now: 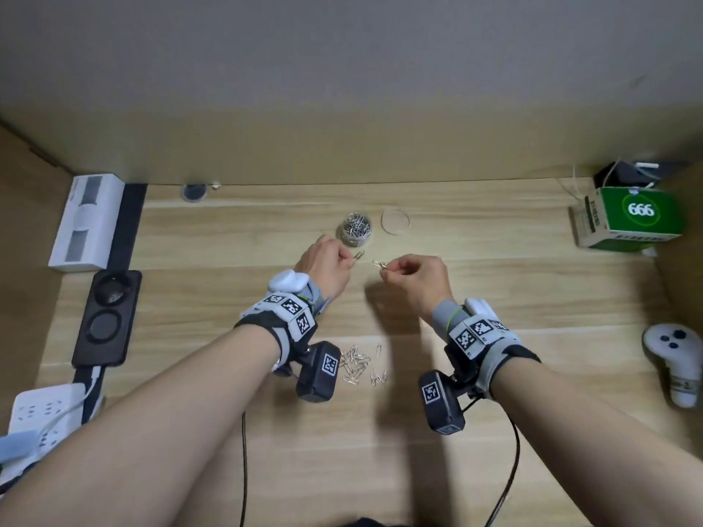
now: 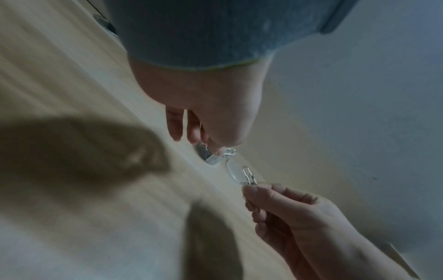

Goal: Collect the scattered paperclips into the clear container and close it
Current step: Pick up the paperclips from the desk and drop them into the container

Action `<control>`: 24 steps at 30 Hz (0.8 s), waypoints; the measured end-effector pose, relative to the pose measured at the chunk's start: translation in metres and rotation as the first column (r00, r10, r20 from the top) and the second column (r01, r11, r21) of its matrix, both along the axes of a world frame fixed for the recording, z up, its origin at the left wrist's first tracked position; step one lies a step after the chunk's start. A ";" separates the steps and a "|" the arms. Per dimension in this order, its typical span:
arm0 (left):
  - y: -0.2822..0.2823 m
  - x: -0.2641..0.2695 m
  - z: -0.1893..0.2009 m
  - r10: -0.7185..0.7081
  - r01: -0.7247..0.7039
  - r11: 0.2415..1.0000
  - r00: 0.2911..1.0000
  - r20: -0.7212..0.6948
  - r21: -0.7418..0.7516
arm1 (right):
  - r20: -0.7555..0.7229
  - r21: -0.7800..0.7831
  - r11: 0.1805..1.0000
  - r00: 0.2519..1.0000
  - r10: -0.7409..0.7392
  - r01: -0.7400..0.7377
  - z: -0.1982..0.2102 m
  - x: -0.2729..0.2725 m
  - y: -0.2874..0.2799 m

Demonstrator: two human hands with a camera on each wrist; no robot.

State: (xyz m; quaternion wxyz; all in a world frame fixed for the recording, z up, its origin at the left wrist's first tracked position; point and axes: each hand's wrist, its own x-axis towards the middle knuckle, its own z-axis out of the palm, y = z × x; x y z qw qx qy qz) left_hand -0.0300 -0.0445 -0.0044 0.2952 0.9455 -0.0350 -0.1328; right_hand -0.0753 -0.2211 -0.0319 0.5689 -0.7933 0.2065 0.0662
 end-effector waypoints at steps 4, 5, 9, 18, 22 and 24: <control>-0.017 0.050 -0.012 0.095 -0.094 0.995 0.995 0.017 -0.039 | -0.021 0.061 0.996 0.997 -0.070 0.071 -0.011 0.040 -0.005; -0.018 0.056 -0.015 0.110 -0.108 0.993 0.993 0.035 -0.055 | -0.026 0.057 0.995 0.997 -0.076 0.077 -0.012 0.043 -0.004; -0.021 0.078 -0.032 0.054 -0.049 0.996 0.996 0.072 -0.073 | -0.049 0.072 0.994 0.996 -0.078 0.082 -0.020 0.059 -0.005; -0.008 0.081 -0.050 0.137 -0.120 0.948 0.990 0.037 -0.294 | -0.078 0.129 0.982 0.989 -0.127 0.136 -0.021 0.089 0.004; 0.006 0.077 -0.046 0.232 -0.218 0.891 0.973 -0.013 -0.398 | -0.064 0.080 0.991 0.993 -0.100 0.105 -0.018 0.098 0.016; 0.012 0.073 -0.043 0.232 -0.218 0.890 0.973 -0.013 -0.400 | -0.063 0.005 0.996 0.994 -0.093 0.094 -0.019 0.102 0.019</control>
